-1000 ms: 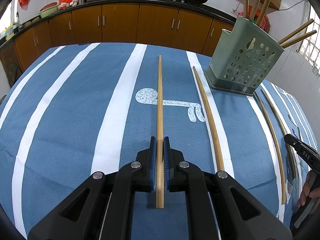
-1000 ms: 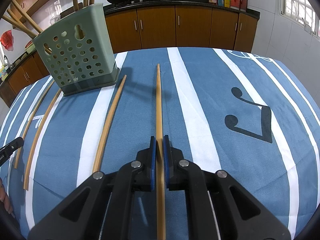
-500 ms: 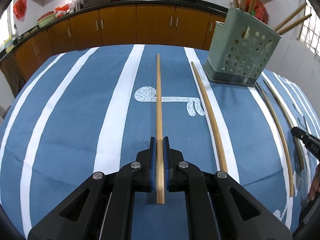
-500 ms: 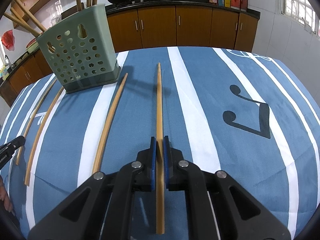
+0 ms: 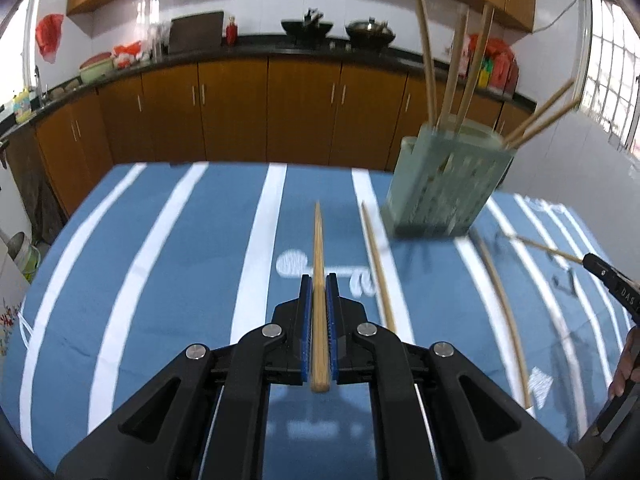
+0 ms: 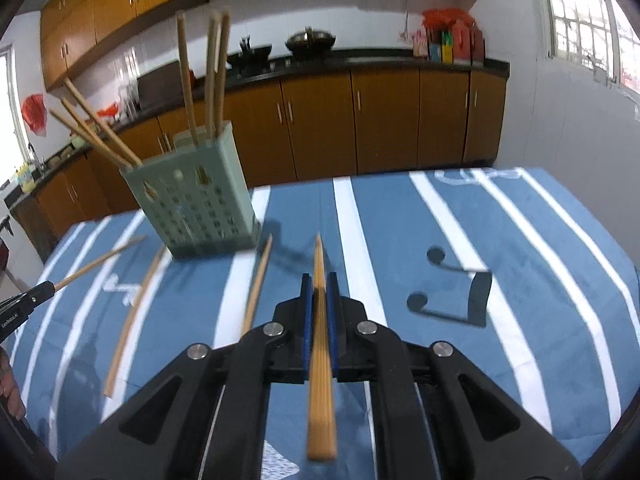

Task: Organize utensils
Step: 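Lift both chopsticks upright and carry them over the green holder, then drop the chopsticks into the green holder by opening both tools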

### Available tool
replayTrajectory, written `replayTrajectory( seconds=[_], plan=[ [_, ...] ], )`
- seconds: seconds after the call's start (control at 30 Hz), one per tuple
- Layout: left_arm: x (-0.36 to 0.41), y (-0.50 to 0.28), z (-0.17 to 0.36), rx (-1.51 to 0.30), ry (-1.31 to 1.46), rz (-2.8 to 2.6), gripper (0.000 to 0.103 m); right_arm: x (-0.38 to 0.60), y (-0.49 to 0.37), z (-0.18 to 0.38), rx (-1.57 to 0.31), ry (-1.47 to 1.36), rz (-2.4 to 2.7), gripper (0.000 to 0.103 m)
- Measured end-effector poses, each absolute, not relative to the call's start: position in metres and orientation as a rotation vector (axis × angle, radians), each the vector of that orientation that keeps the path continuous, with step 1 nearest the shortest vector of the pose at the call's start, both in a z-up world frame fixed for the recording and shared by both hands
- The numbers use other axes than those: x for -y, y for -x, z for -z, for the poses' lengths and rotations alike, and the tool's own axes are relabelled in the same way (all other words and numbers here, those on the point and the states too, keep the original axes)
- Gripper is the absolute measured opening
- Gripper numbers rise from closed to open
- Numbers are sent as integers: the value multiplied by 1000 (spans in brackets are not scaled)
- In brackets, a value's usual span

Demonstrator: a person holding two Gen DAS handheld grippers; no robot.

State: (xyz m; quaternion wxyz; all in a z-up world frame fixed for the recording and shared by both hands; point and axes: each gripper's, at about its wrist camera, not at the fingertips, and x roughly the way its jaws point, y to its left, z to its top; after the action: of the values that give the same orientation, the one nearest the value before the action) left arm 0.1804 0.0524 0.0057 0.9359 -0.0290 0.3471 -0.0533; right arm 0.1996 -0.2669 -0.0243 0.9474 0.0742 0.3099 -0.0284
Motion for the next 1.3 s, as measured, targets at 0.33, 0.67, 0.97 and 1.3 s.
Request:
replayTrajectory(
  seconds=[0.33, 0.67, 0.97, 1.3],
  plan=[
    [-54, -175, -51, -595, 93, 127, 7, 266, -189, -19, -485, -160, 42, 8],
    [-51, -176, -73, -546, 81, 156, 7, 261, -190, -43, -426, -151, 20, 8],
    [-34, -163, -121, -468, 90, 280, 7, 265, -177, -106, -314, -250, -107, 8],
    [-1, -169, -181, -264, 132, 313, 7, 244, -183, -159, -163, -239, -168, 8]
  ],
)
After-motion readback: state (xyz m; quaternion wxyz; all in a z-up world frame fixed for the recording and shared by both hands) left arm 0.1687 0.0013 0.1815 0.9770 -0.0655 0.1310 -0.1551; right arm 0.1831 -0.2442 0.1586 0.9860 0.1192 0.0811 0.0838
